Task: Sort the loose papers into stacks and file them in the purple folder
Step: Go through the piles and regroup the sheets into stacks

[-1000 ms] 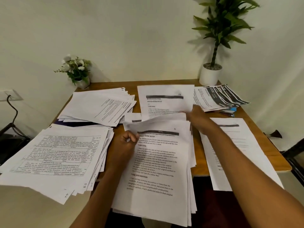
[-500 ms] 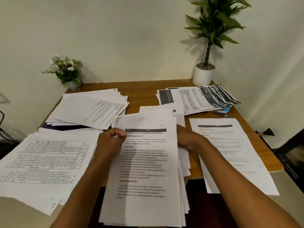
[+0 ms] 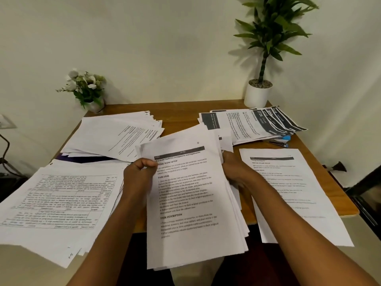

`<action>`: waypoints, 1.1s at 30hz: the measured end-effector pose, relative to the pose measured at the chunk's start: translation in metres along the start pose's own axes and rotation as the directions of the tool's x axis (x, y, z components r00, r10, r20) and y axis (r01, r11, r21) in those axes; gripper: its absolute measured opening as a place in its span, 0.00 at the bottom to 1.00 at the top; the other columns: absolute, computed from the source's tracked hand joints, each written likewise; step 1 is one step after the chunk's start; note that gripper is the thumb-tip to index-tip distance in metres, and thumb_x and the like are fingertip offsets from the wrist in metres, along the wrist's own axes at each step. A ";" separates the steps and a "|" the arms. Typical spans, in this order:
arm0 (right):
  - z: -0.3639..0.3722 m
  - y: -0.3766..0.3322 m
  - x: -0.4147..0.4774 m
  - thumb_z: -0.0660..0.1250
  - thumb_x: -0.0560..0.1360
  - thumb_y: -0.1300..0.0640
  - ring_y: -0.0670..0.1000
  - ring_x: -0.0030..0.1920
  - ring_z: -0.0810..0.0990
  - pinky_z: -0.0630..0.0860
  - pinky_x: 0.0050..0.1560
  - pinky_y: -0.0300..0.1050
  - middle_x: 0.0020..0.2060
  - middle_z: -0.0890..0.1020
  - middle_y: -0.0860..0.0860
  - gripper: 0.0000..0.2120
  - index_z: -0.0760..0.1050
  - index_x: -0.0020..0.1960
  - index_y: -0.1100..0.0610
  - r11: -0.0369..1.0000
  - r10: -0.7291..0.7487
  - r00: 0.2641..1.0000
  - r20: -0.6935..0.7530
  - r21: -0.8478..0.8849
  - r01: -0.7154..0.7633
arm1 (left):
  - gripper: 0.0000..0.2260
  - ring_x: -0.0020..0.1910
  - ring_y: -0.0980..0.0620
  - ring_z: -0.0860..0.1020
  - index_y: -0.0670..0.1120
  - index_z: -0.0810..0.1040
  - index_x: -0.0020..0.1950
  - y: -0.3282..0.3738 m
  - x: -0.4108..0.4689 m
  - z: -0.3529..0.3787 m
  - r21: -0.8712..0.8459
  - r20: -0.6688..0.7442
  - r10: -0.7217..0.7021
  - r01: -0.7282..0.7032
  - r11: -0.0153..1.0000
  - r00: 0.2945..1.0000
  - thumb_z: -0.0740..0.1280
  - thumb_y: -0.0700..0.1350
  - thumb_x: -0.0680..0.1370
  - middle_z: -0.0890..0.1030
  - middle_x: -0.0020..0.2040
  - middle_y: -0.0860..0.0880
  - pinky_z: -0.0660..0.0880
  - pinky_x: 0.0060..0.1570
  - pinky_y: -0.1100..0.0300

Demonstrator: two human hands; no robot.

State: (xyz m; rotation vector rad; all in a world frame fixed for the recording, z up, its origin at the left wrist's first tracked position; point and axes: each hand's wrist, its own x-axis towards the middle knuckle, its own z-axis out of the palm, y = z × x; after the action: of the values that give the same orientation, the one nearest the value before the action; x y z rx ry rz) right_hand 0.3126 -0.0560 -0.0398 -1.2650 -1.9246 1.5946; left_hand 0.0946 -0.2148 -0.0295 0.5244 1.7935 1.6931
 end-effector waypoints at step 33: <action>-0.058 -0.047 0.015 0.59 0.85 0.51 0.43 0.48 0.78 0.70 0.33 0.25 0.54 0.80 0.50 0.12 0.76 0.62 0.56 0.960 -0.258 0.588 -0.767 -0.135 0.246 | 0.11 0.51 0.46 0.83 0.48 0.79 0.39 -0.015 0.004 0.007 0.005 0.003 -0.032 0.032 0.999 0.999 0.71 0.35 0.78 0.85 0.49 0.47 0.79 0.46 0.57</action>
State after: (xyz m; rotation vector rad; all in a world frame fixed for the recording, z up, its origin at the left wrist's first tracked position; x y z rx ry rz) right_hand 0.3278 -0.0076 0.0171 -1.3050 -1.4327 0.6693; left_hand 0.0977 -0.2087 -0.0449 0.4973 1.7951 1.6664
